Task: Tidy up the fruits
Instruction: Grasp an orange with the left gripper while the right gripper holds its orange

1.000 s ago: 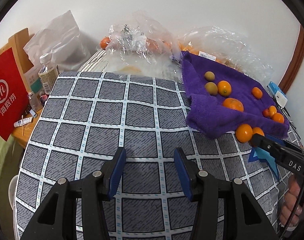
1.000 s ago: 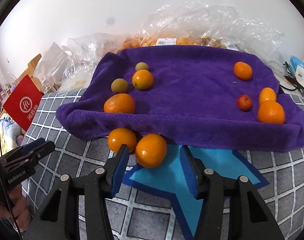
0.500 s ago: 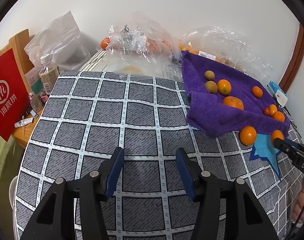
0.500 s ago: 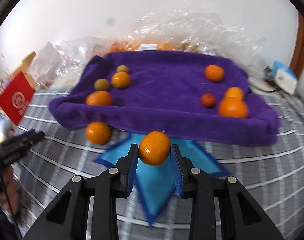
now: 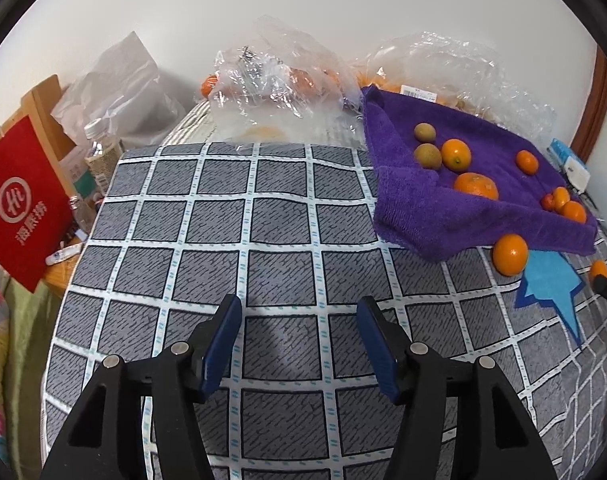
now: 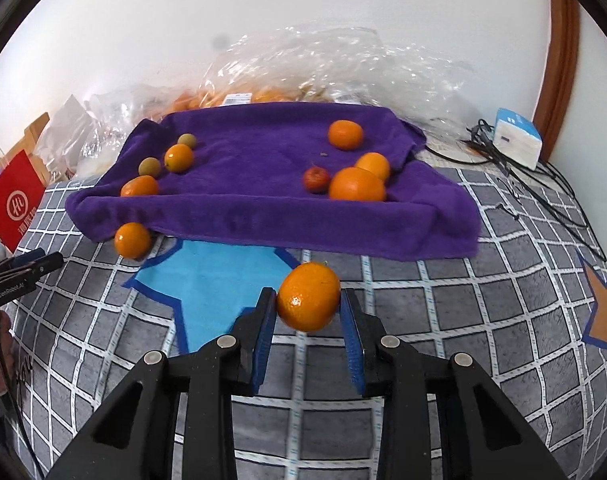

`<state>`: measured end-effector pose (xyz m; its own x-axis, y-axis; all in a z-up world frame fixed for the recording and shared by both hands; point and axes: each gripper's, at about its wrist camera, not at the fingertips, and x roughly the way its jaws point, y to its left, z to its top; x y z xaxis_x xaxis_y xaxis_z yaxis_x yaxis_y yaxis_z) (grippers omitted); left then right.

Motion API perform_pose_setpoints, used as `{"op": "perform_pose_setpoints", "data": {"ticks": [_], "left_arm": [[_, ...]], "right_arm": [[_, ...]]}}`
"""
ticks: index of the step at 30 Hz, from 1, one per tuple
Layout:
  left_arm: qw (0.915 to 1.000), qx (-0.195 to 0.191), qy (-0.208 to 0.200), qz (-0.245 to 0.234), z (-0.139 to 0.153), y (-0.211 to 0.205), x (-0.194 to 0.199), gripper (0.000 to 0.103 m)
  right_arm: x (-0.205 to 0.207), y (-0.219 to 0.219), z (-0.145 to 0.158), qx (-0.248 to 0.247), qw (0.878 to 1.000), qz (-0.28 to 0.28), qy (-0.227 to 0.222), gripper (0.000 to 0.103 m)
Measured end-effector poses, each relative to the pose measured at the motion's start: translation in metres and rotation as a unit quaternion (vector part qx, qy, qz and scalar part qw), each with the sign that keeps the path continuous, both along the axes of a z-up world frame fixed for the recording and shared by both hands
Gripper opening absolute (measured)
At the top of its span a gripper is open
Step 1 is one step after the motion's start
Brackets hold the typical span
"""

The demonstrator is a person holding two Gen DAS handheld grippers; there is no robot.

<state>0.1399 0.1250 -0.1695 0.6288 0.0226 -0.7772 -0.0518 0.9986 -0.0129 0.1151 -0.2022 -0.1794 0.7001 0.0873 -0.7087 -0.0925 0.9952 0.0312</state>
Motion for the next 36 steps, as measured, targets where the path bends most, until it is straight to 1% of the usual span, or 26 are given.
{"op": "perform_pose_setpoints", "data": {"ticks": [2,4,5,7,9,11,14,16,18,19,20,21,24,25,27,29,36], "left_arm": [[0.9999,-0.006,0.007,0.010,0.002,-0.004,-0.003,0.057],[0.9995,-0.027,0.013,0.008,0.004,-0.009,-0.006,0.056],[0.9988,-0.046,0.015,0.003,0.006,-0.014,-0.007,0.056],[0.9974,-0.069,0.015,-0.013,0.011,-0.027,-0.008,0.056],[0.9967,-0.075,0.007,-0.030,0.016,-0.044,-0.008,0.056],[0.9957,-0.081,-0.001,-0.044,0.019,-0.059,-0.006,0.056],[0.9934,-0.097,0.003,-0.061,0.017,-0.081,0.004,0.056],[0.9935,-0.096,0.007,-0.062,0.015,-0.093,0.012,0.056],[0.9932,-0.096,0.010,-0.065,0.013,-0.106,0.021,0.056],[0.9932,-0.095,0.011,-0.066,0.011,-0.108,0.025,0.056],[0.9929,-0.096,0.014,-0.069,0.009,-0.113,0.029,0.052],[0.9928,-0.095,0.015,-0.071,0.007,-0.117,0.030,0.046],[0.9926,-0.097,0.011,-0.072,0.001,-0.122,0.033,0.032],[0.9928,-0.096,0.004,-0.071,0.001,-0.124,0.033,0.031],[0.9932,-0.093,-0.007,-0.071,0.000,-0.125,0.029,0.031],[0.9927,-0.096,-0.007,-0.073,0.001,-0.123,0.030,0.031],[0.9877,-0.140,-0.010,-0.069,0.003,-0.111,0.024,0.031]], "right_arm": [[0.000,-0.007,-0.001,-0.003,1.000,-0.001,0.000,0.032],[0.002,-0.011,-0.004,-0.007,1.000,0.000,0.000,0.032],[0.003,-0.014,-0.005,-0.006,1.000,0.001,0.003,0.032],[0.006,-0.020,-0.009,0.005,1.000,0.003,0.008,0.032],[0.010,-0.023,-0.014,0.020,1.000,0.007,0.016,0.033],[0.013,-0.024,-0.015,0.024,0.999,0.014,0.017,0.033],[0.018,-0.022,-0.017,0.024,0.999,0.014,0.019,0.036],[0.021,-0.022,-0.020,0.028,0.999,0.013,0.021,0.036],[0.021,-0.022,-0.019,0.027,0.999,0.011,0.014,0.032],[0.021,-0.023,-0.018,0.029,0.999,0.011,0.011,0.032],[0.021,-0.023,-0.019,0.030,0.999,0.011,0.012,0.032],[0.019,-0.023,-0.018,0.031,0.999,0.012,0.012,0.032],[0.018,-0.025,-0.017,0.038,0.999,0.015,0.010,0.032],[0.017,-0.025,-0.016,0.037,0.999,0.016,0.008,0.032],[0.016,-0.024,-0.016,0.036,0.999,0.019,0.005,0.032],[0.016,-0.023,-0.015,0.035,0.999,0.025,0.003,0.032],[0.015,-0.022,-0.014,0.034,0.999,0.023,-0.001,0.032]]}}
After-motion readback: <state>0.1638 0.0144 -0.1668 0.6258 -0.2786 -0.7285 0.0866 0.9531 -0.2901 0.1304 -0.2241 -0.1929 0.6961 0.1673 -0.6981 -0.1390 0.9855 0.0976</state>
